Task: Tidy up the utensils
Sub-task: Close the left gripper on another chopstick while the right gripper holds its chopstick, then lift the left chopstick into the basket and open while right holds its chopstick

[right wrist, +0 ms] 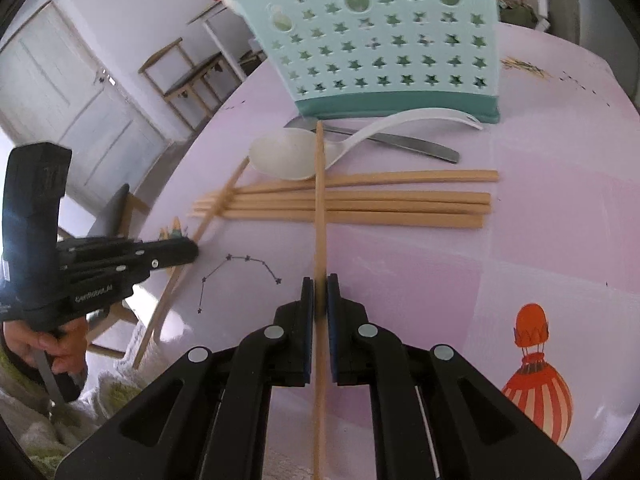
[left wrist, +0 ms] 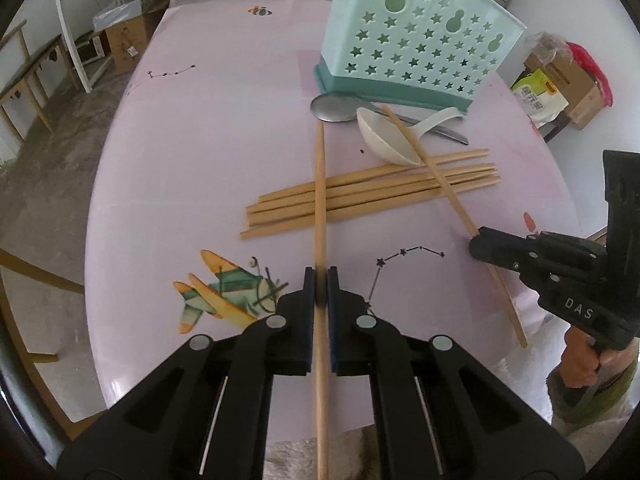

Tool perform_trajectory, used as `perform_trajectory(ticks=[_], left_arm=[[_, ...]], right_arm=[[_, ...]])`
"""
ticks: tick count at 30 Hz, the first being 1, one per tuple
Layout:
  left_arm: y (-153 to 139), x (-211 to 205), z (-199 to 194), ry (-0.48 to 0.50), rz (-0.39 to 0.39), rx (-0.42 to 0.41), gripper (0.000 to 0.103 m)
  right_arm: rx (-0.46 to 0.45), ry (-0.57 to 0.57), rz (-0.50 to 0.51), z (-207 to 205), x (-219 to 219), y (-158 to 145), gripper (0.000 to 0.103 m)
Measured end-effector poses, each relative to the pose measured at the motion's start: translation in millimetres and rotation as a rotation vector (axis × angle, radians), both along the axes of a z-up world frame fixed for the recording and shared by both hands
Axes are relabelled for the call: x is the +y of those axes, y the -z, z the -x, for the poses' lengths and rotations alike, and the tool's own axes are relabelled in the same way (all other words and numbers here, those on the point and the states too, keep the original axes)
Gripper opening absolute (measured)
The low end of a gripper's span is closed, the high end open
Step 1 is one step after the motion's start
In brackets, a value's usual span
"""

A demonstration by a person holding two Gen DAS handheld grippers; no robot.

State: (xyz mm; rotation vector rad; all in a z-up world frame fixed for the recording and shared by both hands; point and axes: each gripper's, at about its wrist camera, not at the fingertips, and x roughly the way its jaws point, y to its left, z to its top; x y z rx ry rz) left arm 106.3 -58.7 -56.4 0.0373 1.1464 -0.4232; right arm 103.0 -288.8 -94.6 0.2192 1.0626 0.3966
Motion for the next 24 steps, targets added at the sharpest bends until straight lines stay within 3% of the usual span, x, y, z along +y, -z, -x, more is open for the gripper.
perform_trajectory(ticks=[3,7,11,14,17,20,24], left_arm=[[0,-2,-6,0.016,0.004,-0.001,0.008],[0,-11,-16,0.041,-0.018,-0.028,0.008],[1,-17,-22,0.042,-0.029,-0.066,0.008],[2,-17,-22,0.035,-0.034,-0.087,0.004],[1,-12,-23,0.023,-0.011,-0.076,0.004],[-2,-3,-22,0.014,0.063,-0.04,0.004],[-22,12,-14,0.019,0.137,-0.074,0.004]], right_arm=[[-0.011,-0.009,0.023,-6,3,-4,0.016],[-0.02,-0.01,0.05,-13,7,-7,0.017],[-0.02,0.006,0.062,-24,9,-5,0.017],[-0.027,0.019,0.077,-25,11,-5,0.008],[-0.047,0.025,0.058,-21,10,-11,0.007],[-0.081,0.029,0.04,-15,7,-24,0.007],[-0.135,0.052,0.024,-7,0,-46,0.007]])
